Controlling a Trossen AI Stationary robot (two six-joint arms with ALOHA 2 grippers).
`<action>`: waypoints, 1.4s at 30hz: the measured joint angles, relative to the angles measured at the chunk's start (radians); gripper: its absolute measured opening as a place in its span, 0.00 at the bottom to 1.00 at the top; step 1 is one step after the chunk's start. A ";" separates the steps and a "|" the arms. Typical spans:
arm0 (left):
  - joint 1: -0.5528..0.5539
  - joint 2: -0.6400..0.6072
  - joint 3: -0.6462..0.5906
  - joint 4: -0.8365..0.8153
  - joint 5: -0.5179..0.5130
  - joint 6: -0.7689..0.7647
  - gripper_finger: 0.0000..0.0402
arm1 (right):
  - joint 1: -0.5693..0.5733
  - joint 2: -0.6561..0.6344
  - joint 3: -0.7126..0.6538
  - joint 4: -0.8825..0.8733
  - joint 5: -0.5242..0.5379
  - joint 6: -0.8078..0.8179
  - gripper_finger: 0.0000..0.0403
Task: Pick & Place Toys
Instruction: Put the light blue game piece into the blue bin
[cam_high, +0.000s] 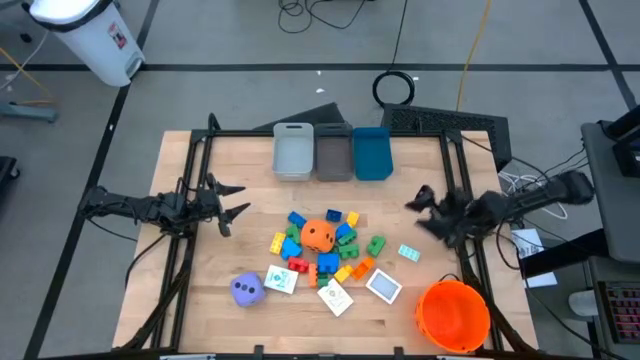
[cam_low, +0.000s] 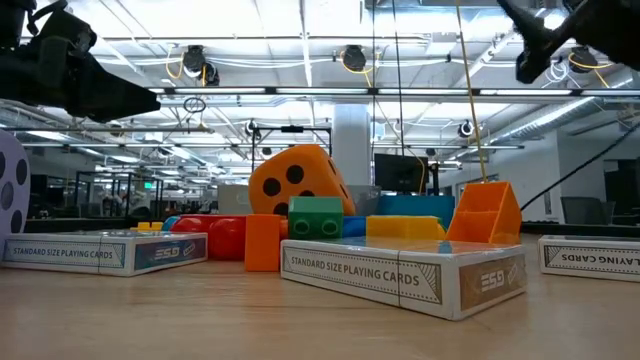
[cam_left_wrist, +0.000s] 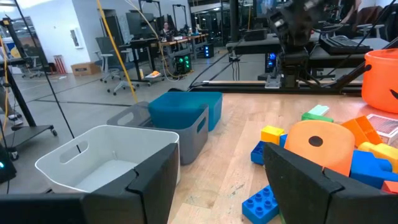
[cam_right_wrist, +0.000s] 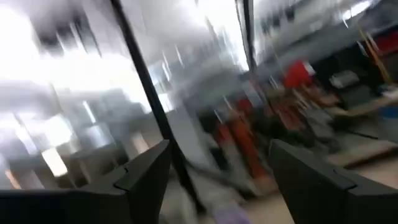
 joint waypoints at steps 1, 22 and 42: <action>0.000 0.000 0.000 0.000 0.000 0.000 0.60 | 0.024 0.057 0.026 -0.006 0.004 -0.067 0.66; 0.000 0.000 0.000 0.000 0.000 0.000 0.60 | 0.316 0.694 0.741 -1.354 0.424 0.129 0.66; 0.000 0.000 0.000 0.000 0.000 0.000 0.60 | 0.124 0.715 0.518 -1.540 0.020 0.375 0.70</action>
